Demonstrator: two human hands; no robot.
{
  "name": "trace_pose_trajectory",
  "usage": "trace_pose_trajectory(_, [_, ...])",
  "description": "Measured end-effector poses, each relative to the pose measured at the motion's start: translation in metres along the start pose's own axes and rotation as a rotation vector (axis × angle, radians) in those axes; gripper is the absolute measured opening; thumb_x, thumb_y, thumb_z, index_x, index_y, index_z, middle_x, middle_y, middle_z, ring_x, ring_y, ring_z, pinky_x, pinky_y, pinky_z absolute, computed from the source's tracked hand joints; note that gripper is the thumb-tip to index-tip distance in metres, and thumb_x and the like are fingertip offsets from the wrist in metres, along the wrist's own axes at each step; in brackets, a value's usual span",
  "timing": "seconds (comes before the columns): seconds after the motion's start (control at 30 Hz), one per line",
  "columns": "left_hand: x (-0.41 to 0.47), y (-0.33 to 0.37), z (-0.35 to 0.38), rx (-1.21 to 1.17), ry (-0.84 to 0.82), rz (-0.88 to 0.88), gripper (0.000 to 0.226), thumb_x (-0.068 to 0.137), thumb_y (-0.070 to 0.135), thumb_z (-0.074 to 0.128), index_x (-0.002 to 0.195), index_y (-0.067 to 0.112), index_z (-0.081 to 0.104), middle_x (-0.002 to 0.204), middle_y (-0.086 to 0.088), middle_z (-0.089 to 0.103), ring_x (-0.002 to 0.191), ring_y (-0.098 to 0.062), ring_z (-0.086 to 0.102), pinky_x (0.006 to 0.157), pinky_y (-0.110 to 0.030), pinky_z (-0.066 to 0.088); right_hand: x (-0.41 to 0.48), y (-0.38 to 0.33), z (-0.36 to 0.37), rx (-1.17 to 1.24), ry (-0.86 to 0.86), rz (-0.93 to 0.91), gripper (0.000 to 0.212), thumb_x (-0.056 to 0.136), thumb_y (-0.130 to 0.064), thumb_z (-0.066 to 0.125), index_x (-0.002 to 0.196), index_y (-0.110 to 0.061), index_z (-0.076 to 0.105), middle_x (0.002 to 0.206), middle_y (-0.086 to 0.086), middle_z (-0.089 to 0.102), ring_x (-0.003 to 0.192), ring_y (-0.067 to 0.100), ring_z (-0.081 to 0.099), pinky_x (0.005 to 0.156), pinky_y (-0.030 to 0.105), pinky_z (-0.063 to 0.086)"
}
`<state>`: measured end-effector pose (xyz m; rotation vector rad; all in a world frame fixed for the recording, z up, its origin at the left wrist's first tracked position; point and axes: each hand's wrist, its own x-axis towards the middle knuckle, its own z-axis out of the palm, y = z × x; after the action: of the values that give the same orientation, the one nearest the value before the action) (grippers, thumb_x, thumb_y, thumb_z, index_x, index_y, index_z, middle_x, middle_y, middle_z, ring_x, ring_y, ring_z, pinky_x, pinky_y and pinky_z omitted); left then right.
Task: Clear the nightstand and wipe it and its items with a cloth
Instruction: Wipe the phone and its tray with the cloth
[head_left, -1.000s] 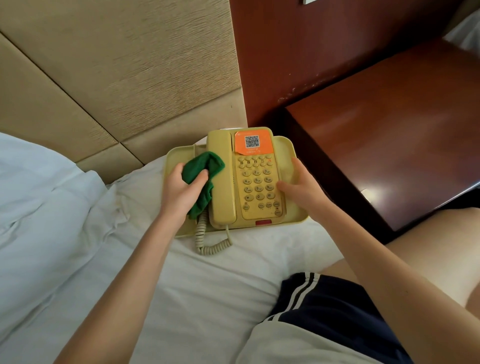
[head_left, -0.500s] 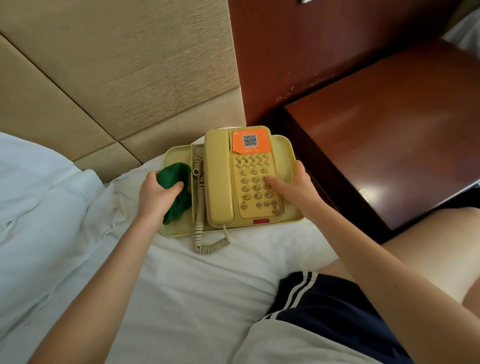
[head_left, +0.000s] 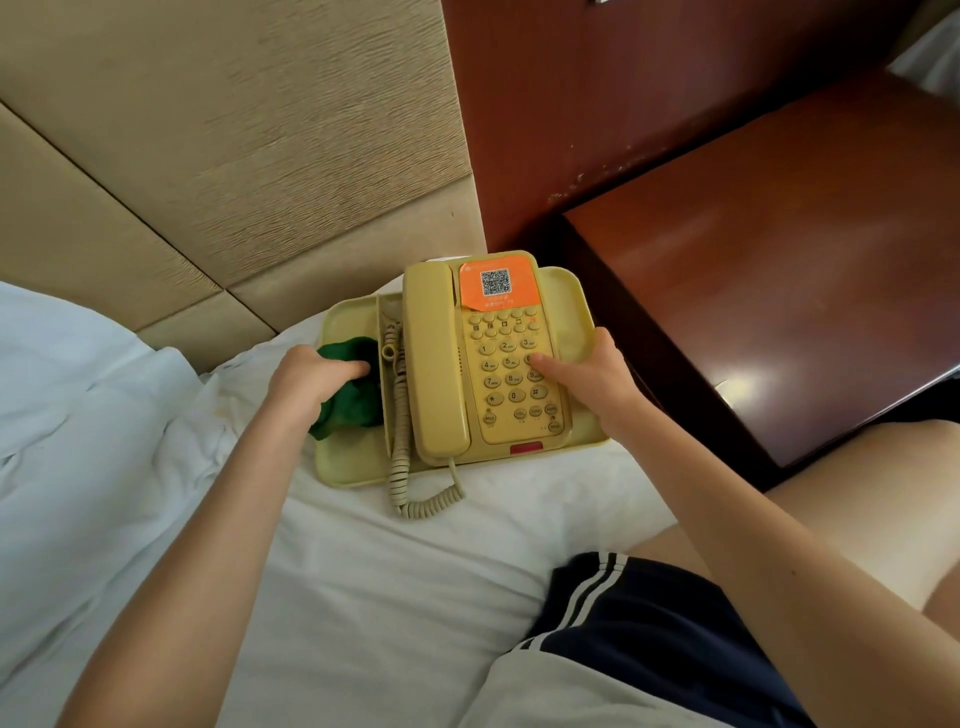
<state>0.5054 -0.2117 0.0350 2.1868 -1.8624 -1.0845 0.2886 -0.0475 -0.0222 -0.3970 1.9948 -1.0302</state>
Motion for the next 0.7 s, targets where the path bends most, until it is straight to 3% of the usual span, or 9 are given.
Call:
trace_pose_trajectory(0.1, [-0.005,0.006,0.004,-0.046,-0.02,-0.012,0.045,0.076,0.031,0.076,0.103,0.006,0.051,0.094,-0.014,0.057,0.09,-0.031,0.057,0.076,-0.038,0.047,0.003,-0.005,-0.012,0.013,-0.002,-0.011,0.089,0.053,-0.053,0.083,0.122,-0.016,0.04,0.121,0.008,0.054,0.104,0.03,0.059,0.085,0.051,0.052])
trace_pose_trajectory(0.27, [-0.015,0.028,0.018,-0.104,-0.035,0.013,0.039,0.078,0.031,0.075,0.097,0.008,0.049,0.084,-0.009,0.054,0.085,-0.029,0.053,0.072,-0.036,0.043,0.01,-0.02,-0.044,-0.013,0.045,-0.047,0.074,0.065,-0.04,0.083,0.12,-0.013,0.042,0.118,0.007,0.055,0.101,0.026,0.06,0.085,0.048,0.053])
trace_pose_trajectory(0.37, [-0.018,0.046,0.032,-0.103,-0.024,0.07,0.039,0.078,0.032,0.075,0.094,0.008,0.049,0.089,-0.01,0.057,0.087,-0.029,0.055,0.073,-0.036,0.045,0.013,-0.025,-0.068,-0.011,0.049,-0.044,0.071,0.069,-0.036,0.081,0.122,-0.01,0.043,0.117,0.007,0.057,0.101,0.024,0.06,0.084,0.044,0.054])
trace_pose_trajectory(0.57, [-0.022,0.084,0.07,-0.148,-0.099,0.097,0.046,0.074,0.032,0.078,0.105,0.006,0.056,0.099,-0.013,0.063,0.092,-0.032,0.061,0.08,-0.04,0.051,0.028,-0.028,-0.127,-0.005,0.059,0.0,0.064,0.071,-0.031,0.081,0.121,-0.012,0.047,0.109,0.006,0.062,0.09,0.019,0.064,0.069,0.034,0.055])
trace_pose_trajectory(0.7, [-0.026,0.114,0.093,-0.14,-0.15,0.124,0.041,0.075,0.032,0.077,0.101,0.009,0.056,0.093,-0.011,0.062,0.09,-0.03,0.06,0.076,-0.037,0.049,0.043,-0.033,-0.165,0.005,0.057,0.038,0.054,0.074,-0.027,0.078,0.116,-0.012,0.048,0.105,0.006,0.065,0.083,0.017,0.066,0.06,0.029,0.052])
